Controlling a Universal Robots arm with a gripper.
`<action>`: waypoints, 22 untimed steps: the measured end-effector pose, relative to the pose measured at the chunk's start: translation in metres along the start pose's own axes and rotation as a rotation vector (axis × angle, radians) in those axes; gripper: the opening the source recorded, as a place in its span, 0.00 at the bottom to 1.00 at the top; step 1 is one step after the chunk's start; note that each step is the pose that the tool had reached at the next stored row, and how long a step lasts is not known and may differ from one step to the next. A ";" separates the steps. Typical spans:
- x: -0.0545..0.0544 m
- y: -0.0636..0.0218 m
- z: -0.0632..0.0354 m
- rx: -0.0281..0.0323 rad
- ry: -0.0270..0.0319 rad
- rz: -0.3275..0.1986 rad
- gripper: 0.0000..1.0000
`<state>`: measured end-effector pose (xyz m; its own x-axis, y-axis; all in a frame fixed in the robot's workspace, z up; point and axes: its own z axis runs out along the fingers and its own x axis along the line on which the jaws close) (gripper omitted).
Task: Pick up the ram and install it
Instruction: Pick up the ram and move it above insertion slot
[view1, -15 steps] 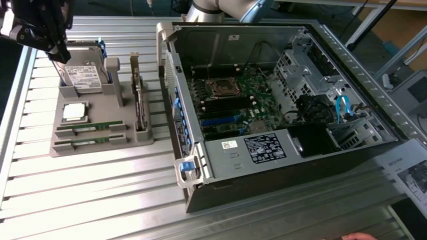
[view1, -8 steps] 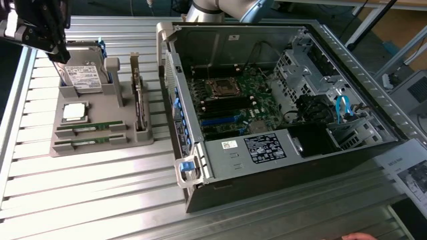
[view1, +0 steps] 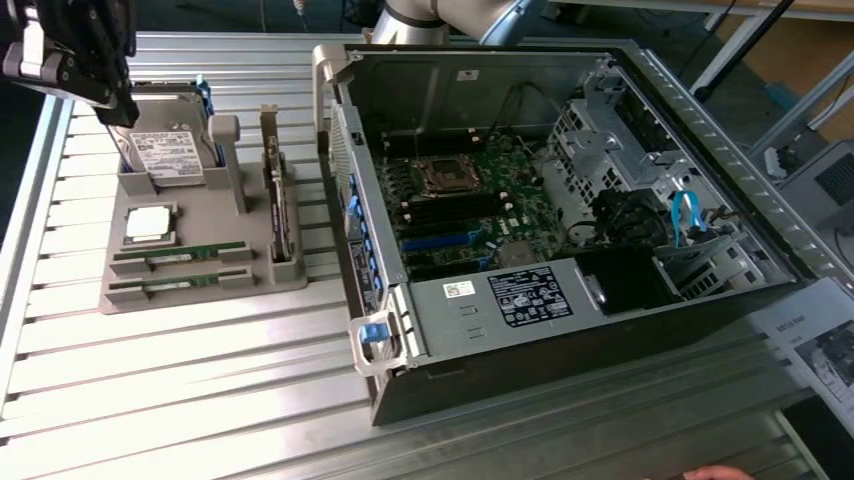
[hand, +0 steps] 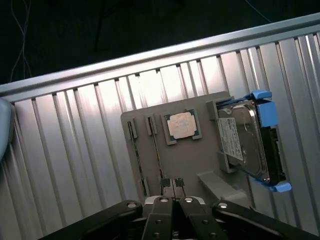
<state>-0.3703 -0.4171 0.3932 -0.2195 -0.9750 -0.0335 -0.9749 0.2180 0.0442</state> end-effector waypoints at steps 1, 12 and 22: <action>0.000 0.0000 0.0000 -0.0004 0.0005 -0.012 0.10; 0.000 0.0000 0.0000 -0.0025 0.0034 -0.075 0.10; 0.000 -0.0001 0.0000 -0.0037 0.0049 -0.110 0.10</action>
<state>-0.3702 -0.4170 0.3932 -0.1108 -0.9933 -0.0334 -0.9930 0.1092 0.0442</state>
